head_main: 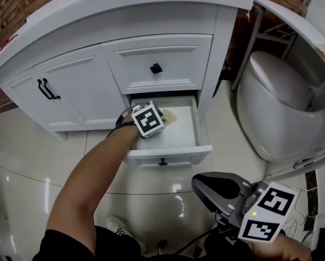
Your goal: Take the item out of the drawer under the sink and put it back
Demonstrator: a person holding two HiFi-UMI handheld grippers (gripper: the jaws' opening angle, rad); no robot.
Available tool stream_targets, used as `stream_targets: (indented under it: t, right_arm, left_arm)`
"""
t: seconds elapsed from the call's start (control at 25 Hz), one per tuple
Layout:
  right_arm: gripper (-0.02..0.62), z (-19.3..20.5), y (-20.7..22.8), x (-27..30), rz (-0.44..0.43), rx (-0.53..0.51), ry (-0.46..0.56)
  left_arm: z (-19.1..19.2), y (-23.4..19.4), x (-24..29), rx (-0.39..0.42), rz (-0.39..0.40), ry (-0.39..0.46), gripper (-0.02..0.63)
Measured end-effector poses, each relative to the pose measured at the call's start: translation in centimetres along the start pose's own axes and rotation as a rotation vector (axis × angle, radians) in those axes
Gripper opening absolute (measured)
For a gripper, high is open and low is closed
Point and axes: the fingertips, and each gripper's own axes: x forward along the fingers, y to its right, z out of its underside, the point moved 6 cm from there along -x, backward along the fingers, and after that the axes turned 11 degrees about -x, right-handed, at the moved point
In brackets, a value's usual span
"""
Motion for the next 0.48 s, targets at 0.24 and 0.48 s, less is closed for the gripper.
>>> stream_targets:
  t: [0.24, 0.48]
  right_arm:
    - [0.003, 0.1, 0.4, 0.0, 0.005, 0.016, 0.002]
    - [0.003, -0.2, 0.2, -0.4, 0.011, 0.006, 0.015]
  left_arm:
    - [0.3, 0.2, 0.8, -0.01, 0.006, -0.024, 0.048]
    - [-0.1, -0.2, -0.2, -0.041, -0.037, 0.018, 0.028]
